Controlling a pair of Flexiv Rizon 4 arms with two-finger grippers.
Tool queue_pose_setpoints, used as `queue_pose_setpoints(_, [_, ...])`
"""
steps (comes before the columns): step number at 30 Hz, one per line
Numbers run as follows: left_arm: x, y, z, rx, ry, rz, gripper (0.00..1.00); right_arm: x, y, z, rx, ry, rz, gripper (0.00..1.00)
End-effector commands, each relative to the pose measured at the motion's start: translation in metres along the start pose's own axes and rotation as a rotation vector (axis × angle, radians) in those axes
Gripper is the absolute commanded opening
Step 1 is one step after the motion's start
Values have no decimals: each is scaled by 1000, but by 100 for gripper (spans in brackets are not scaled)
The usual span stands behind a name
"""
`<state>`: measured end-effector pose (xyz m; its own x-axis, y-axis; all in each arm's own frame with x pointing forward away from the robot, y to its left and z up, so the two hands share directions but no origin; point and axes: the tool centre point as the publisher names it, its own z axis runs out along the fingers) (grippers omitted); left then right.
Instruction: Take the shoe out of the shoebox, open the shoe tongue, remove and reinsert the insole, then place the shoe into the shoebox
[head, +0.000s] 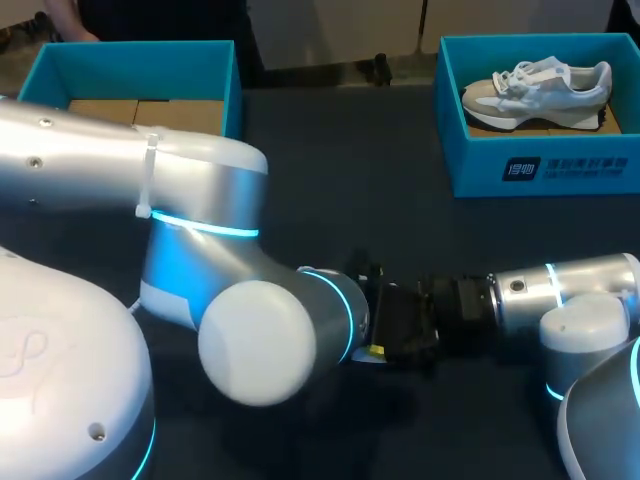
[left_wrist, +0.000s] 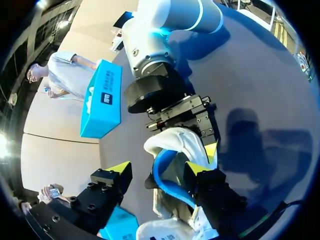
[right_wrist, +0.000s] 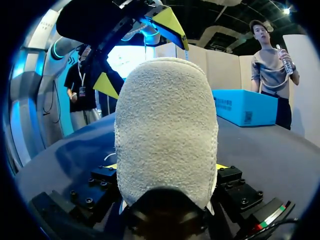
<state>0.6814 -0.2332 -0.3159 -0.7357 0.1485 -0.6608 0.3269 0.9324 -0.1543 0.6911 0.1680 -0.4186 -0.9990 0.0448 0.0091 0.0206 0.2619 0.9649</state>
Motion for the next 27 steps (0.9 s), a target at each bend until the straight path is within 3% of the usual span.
queue_pose_setpoints(1, [1,-10,12,-17,-3,-1,63,1,0,2,3,-2,-1,0])
queue_pose_setpoints(11, [0,-6,24,-36,4,44,48,1,0,2,3,-2,-1,0])
queue_pose_setpoints(25, [-1,-5,34,-37,20,105,46,1,0,2,3,-2,-1,0])
queue_pose_setpoints(27, [-1,-5,34,-35,26,110,37,1,0,2,3,-2,-1,0])
